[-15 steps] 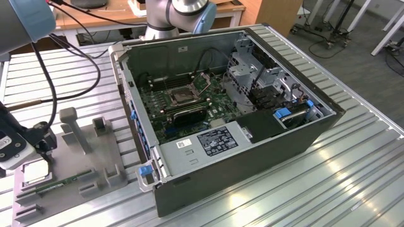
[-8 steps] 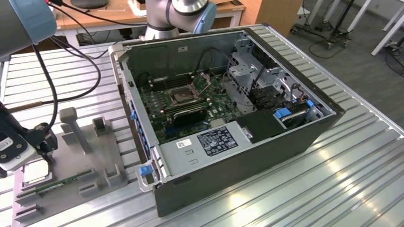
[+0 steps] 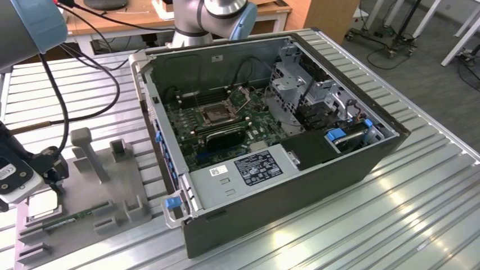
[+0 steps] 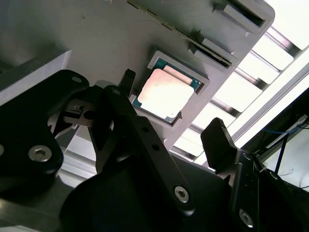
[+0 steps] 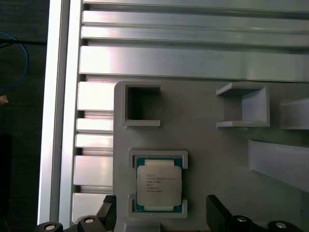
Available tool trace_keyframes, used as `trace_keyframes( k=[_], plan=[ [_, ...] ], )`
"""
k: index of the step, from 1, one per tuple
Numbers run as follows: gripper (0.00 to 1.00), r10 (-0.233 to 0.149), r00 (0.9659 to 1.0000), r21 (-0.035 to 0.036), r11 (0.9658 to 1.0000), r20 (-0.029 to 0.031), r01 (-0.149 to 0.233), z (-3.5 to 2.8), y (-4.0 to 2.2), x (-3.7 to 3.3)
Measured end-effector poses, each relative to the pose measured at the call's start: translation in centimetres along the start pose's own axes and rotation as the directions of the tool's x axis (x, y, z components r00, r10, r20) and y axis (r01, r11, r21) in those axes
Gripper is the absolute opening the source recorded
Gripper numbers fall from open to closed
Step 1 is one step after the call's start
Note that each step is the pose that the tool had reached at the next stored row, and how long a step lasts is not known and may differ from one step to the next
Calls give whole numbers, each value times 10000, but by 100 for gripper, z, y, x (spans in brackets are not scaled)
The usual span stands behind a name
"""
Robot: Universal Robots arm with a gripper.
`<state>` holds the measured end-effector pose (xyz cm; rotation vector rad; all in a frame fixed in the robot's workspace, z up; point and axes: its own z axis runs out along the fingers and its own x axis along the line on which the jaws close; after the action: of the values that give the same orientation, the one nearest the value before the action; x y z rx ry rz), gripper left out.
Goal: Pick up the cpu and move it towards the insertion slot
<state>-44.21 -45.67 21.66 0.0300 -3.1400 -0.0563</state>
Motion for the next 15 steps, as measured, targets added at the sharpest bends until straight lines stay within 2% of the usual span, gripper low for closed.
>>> trace_keyframes(
  k=[7,15],
  plan=[
    [82,0,10000,-1,10000,1,0,24,-1,0],
    [82,0,10000,-1,10000,1,0,119,-4,0]
  ],
)
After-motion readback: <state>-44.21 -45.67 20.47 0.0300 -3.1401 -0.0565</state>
